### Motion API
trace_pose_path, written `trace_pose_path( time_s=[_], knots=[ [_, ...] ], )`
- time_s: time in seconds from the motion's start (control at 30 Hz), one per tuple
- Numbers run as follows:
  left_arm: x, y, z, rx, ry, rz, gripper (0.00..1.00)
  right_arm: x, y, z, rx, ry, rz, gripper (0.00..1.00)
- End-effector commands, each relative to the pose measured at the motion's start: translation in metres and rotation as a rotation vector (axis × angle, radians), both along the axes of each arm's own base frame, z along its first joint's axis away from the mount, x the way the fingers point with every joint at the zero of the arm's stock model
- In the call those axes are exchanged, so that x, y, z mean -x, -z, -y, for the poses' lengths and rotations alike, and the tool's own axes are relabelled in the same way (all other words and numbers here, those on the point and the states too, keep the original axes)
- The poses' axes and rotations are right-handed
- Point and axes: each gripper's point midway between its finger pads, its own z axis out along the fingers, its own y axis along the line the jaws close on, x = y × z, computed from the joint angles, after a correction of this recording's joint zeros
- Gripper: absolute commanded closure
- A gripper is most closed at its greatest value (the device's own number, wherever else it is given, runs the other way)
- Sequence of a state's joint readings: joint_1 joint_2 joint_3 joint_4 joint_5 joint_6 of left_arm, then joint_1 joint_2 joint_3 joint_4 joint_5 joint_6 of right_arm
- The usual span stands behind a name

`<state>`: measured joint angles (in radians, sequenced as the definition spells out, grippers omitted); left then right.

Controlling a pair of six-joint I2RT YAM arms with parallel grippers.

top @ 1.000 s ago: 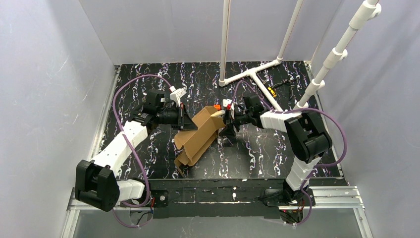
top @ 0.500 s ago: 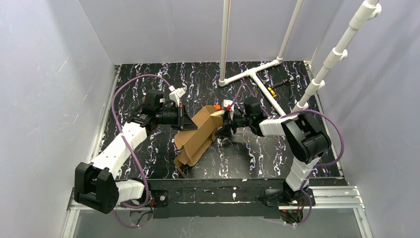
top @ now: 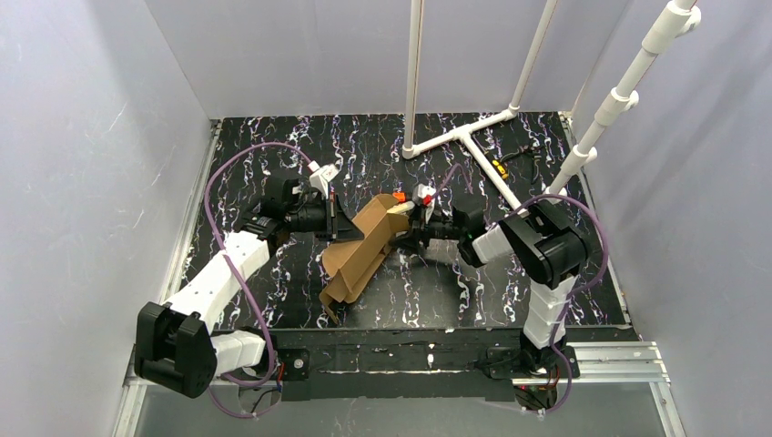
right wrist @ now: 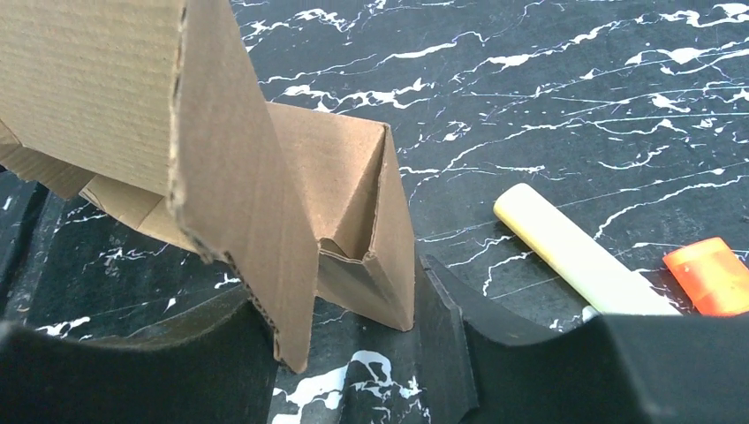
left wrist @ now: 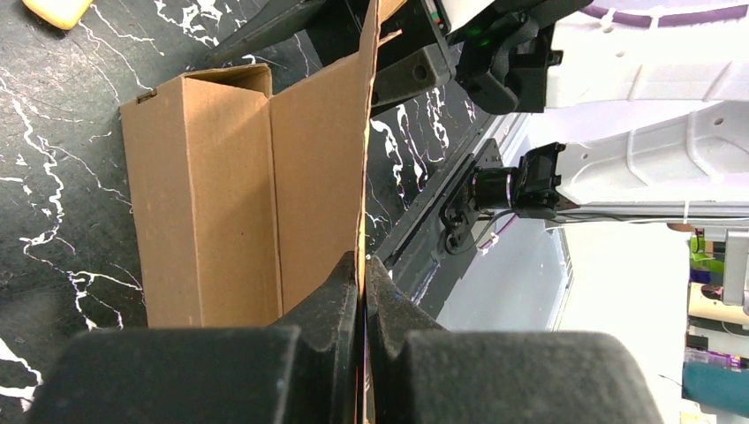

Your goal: Fold the paper box

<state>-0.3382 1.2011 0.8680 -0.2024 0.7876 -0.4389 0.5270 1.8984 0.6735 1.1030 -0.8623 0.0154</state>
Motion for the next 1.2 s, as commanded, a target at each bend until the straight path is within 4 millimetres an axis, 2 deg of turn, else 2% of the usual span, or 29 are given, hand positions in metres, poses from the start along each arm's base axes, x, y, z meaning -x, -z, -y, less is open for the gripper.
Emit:
trace_pose_path(
  time_s=[0.0, 0.27, 0.63, 0.87, 1.17],
  knots=[
    [0.004, -0.005, 0.003, 0.027, 0.007, 0.013, 1.0, 0.001, -0.019, -0.011, -0.095, 0.022, 0.129, 0.4],
    [0.002, -0.005, 0.006, 0.07, -0.022, 0.003, 1.0, -0.004, -0.02, -0.01, -0.139, 0.088, 0.19, 0.38],
    [0.002, -0.007, 0.006, 0.077, -0.027, -0.015, 1.0, -0.007, -0.019, -0.016, -0.181, 0.088, 0.206, 0.5],
    [0.003, -0.01, 0.007, 0.105, -0.039, -0.029, 1.0, -0.008, -0.02, -0.019, -0.202, 0.079, 0.211, 0.46],
    [0.011, -0.005, 0.006, 0.115, -0.046, -0.073, 1.0, -0.008, -0.029, -0.026, -0.239, 0.054, 0.221, 0.48]
  ],
)
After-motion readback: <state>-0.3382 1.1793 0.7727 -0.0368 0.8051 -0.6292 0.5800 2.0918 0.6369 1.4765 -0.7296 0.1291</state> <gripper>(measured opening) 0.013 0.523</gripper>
